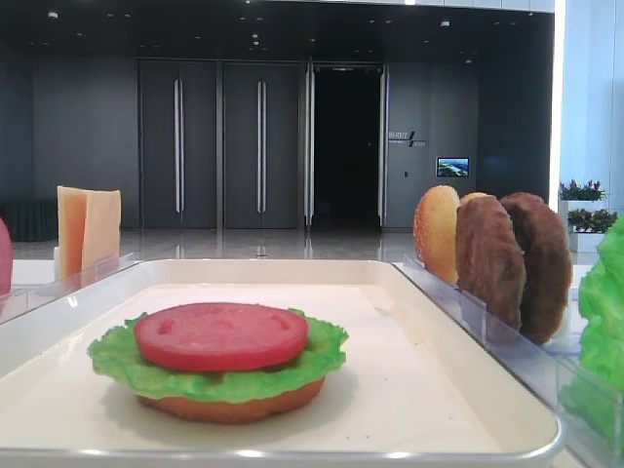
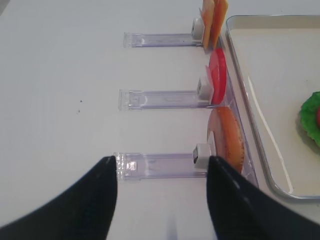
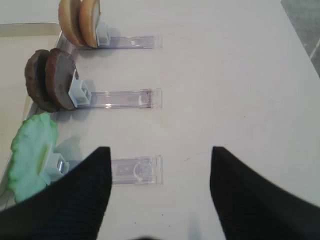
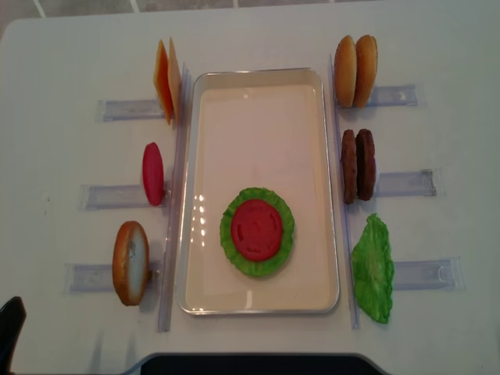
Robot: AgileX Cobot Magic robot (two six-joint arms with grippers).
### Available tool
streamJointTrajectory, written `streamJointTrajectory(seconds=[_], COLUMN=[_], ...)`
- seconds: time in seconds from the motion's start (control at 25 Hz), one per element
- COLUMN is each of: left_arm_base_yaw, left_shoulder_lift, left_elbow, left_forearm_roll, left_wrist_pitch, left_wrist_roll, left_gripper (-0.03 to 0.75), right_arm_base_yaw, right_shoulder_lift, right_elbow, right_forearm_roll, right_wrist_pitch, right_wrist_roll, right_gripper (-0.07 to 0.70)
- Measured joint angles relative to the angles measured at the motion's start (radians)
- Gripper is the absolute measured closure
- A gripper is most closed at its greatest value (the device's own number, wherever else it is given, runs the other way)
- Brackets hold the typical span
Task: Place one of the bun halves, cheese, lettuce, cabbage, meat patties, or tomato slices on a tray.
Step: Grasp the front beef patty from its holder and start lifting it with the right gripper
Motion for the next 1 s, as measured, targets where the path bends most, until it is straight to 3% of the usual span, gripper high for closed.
streamJointTrajectory(seconds=[0.88, 1.0], left_arm_base_yaw=[0.000, 0.000], left_shoulder_lift=[0.000, 0.000], left_elbow=[0.000, 0.000], left_forearm_roll=[0.000, 0.000], left_wrist_pitch=[0.000, 0.000], left_wrist_roll=[0.000, 0.000], left_gripper=[0.283, 0.284], right_arm_base_yaw=[0.000, 0.000], right_shoulder_lift=[0.003, 0.073], right_elbow=[0.000, -0.007], right_forearm_roll=[-0.003, -0.004], right_wrist_pitch=[0.000, 0.000], right_wrist_roll=[0.007, 0.008], right_gripper=[0.192, 0.192])
